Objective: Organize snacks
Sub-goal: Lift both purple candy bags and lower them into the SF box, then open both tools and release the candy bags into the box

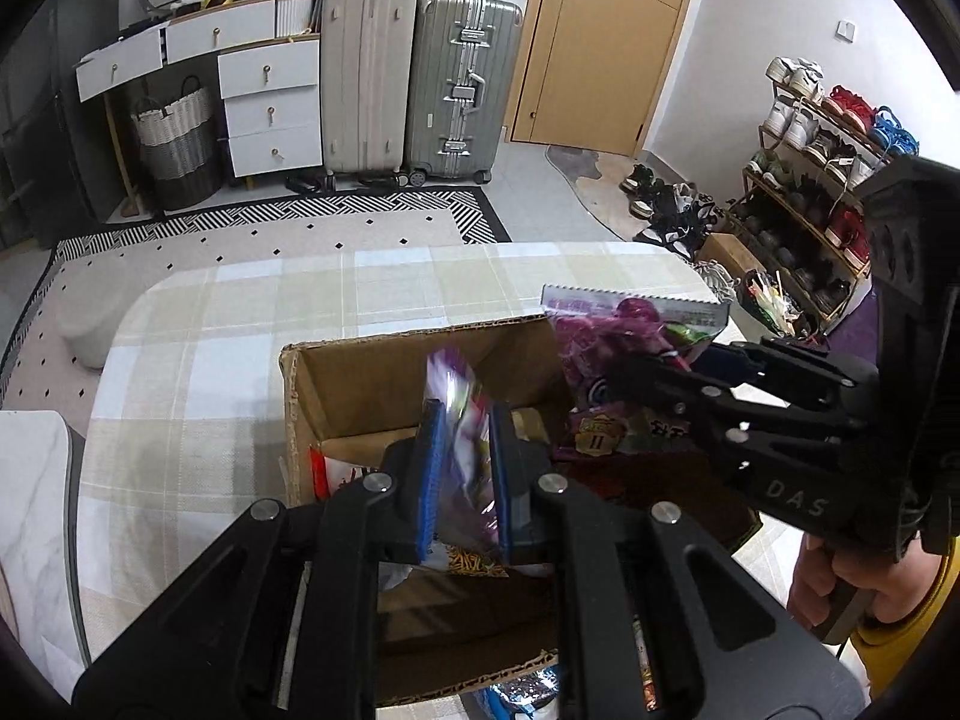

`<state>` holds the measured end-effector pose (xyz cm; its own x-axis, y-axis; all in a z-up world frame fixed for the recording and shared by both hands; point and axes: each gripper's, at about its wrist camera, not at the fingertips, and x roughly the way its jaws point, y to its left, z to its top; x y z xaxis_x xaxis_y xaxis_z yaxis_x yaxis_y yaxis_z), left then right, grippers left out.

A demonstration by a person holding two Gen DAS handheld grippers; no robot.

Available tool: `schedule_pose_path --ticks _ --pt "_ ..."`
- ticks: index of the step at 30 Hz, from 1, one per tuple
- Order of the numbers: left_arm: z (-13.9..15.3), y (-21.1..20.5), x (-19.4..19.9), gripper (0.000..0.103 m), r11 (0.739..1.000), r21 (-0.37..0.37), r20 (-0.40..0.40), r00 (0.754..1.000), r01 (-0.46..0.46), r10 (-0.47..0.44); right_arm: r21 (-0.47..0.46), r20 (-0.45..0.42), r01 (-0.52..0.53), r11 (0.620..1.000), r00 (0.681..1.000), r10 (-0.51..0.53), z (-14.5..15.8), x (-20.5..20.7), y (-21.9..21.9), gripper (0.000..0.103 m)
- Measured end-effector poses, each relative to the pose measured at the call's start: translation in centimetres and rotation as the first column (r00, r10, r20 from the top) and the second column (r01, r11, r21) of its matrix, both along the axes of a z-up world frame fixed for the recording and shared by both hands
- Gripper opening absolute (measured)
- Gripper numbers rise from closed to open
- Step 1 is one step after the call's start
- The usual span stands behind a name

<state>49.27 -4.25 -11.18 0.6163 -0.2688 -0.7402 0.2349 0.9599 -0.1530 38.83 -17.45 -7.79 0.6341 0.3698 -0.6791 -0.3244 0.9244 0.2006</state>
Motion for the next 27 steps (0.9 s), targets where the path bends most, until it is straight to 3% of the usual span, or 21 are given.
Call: schedule_pose_path --ticks 12,18,24,26,27 --pt "1.6 2.2 -4.4 0.011 1.0 0.012 0.024 1.0 -0.015 0.014 -0.064 -0.04 -0.028 0.998 0.999 0.025 -0.7 -0.1 1.5 0.035" --pt "2.6 2.7 -6.9 0.011 1.0 0.026 0.03 0.999 -0.017 0.016 -0.067 -0.013 -0.01 0.998 1.0 0.009 0.1 -0.9 1.4 0.035" --pt "4.7 3.0 -9.2 0.016 0.999 0.032 0.052 0.998 -0.031 0.03 -0.08 0.01 0.0 0.997 1.0 0.001 1.5 -2.2 1.3 0.051" --pt "5.6 2.8 -10.4 0.027 0.999 0.035 0.067 0.997 -0.032 0.03 -0.098 0.002 -0.011 0.995 1.0 0.012 1.7 -2.6 1.6 0.066" --pt "6.0 2.8 -11.0 0.029 0.999 0.037 0.074 0.997 -0.034 0.032 -0.105 0.001 -0.014 0.994 1.0 0.014 1.8 -2.8 1.7 0.066"
